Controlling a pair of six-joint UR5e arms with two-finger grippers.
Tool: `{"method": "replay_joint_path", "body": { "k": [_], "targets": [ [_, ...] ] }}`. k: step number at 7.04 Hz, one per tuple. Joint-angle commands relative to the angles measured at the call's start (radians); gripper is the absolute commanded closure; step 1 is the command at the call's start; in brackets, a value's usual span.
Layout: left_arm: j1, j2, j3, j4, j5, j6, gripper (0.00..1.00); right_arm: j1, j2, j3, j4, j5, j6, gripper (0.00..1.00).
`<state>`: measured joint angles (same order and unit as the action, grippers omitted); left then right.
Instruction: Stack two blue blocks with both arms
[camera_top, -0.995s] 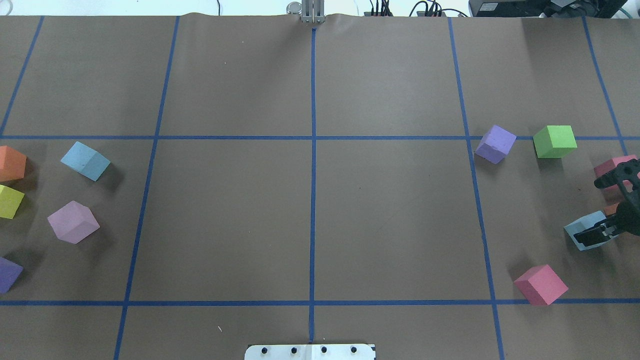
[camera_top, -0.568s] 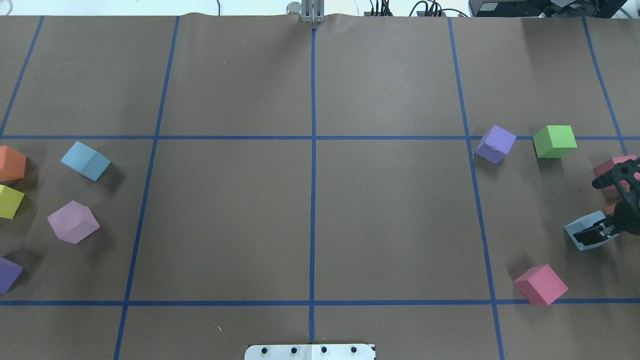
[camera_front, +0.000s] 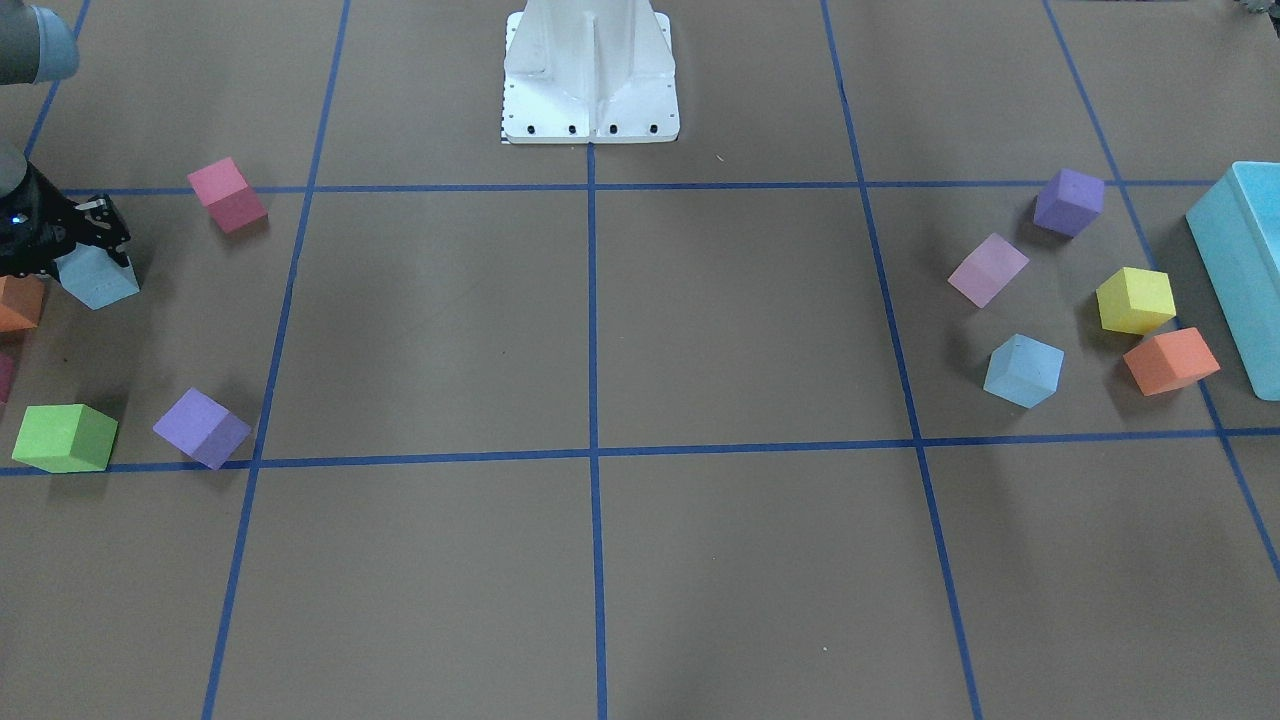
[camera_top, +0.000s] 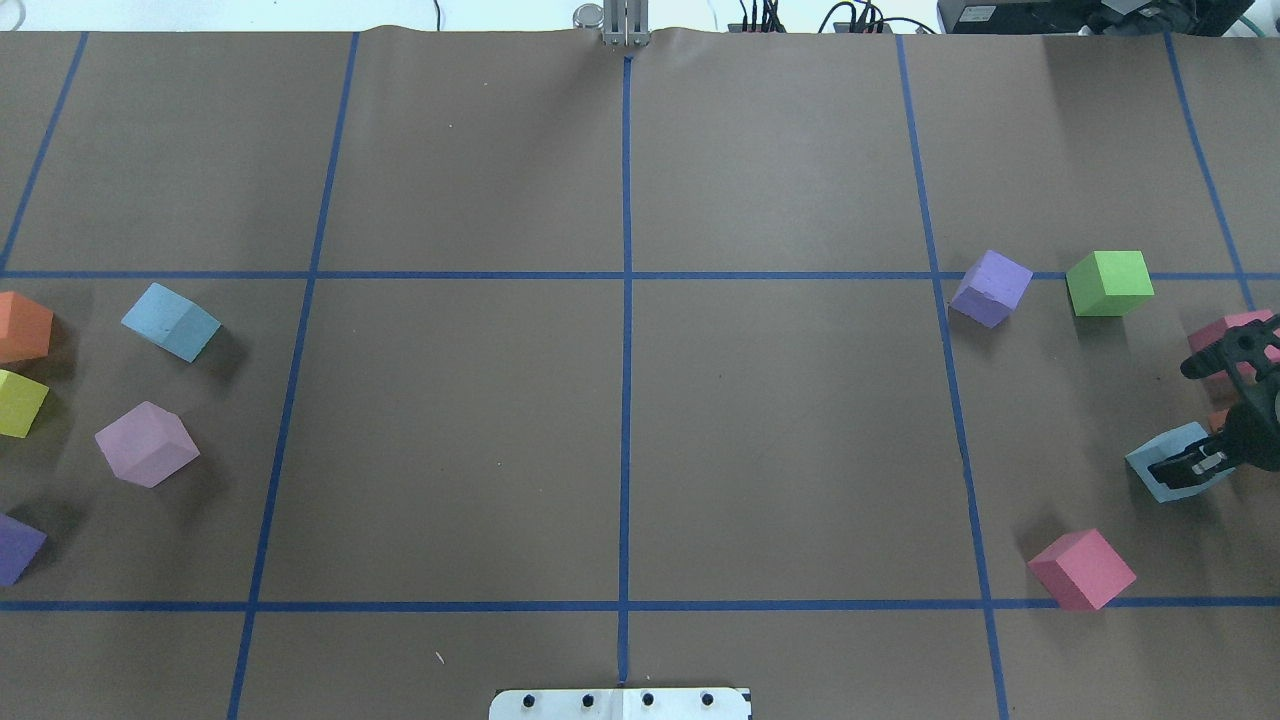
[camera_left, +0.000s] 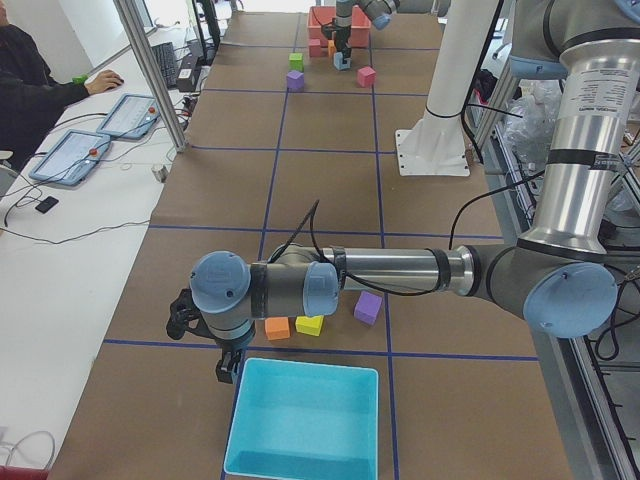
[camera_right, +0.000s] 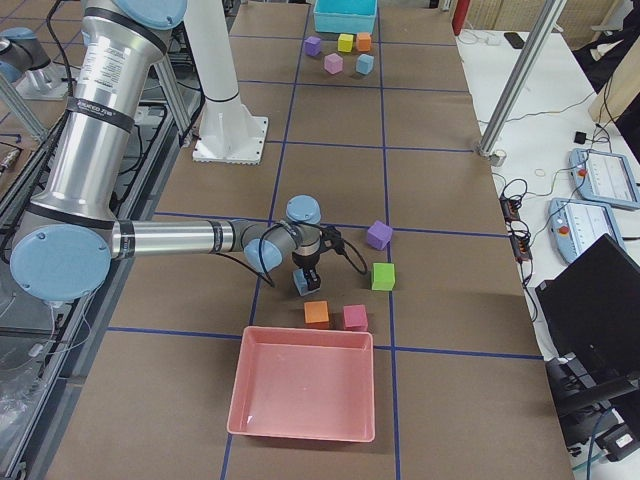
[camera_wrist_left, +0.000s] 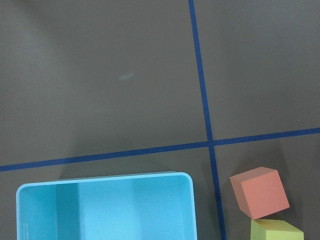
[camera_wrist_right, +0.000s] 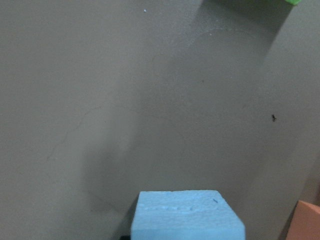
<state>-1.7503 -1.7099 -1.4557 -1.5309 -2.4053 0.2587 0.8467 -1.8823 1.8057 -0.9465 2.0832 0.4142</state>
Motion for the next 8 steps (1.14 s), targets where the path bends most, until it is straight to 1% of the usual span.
{"method": "replay_joint_path", "body": {
  "k": [1,2,3,4,5,6,7,8],
  "targets": [
    [0.000,-0.001,0.000,0.000,0.000,0.001,0.02,-0.002,0.000,0.000,0.000,0.001,0.000,0.41],
    [0.000,-0.001,0.000,0.000,0.000,0.001,0.02,-0.002,0.002,0.000,0.000,0.004,0.000,0.44],
    [0.000,0.001,0.001,0.000,0.000,-0.001,0.02,0.000,0.006,0.000,0.000,0.008,0.003,0.44],
    [0.000,0.001,0.002,-0.002,0.000,0.001,0.02,0.003,0.024,0.017,-0.003,0.046,0.014,0.43],
    [0.000,0.001,0.002,-0.002,0.000,0.001,0.02,0.036,0.058,0.017,-0.015,0.123,0.023,0.43],
    [0.000,0.000,0.002,0.000,0.000,-0.001,0.02,0.120,0.148,0.026,-0.132,0.186,0.034,0.42],
    [0.000,-0.001,0.002,0.000,0.000,-0.001,0.02,0.173,0.276,0.038,-0.308,0.231,0.034,0.42],
    [0.000,-0.001,-0.003,0.005,-0.002,-0.001,0.02,0.179,0.431,0.041,-0.501,0.227,0.035,0.42]
  ]
}}
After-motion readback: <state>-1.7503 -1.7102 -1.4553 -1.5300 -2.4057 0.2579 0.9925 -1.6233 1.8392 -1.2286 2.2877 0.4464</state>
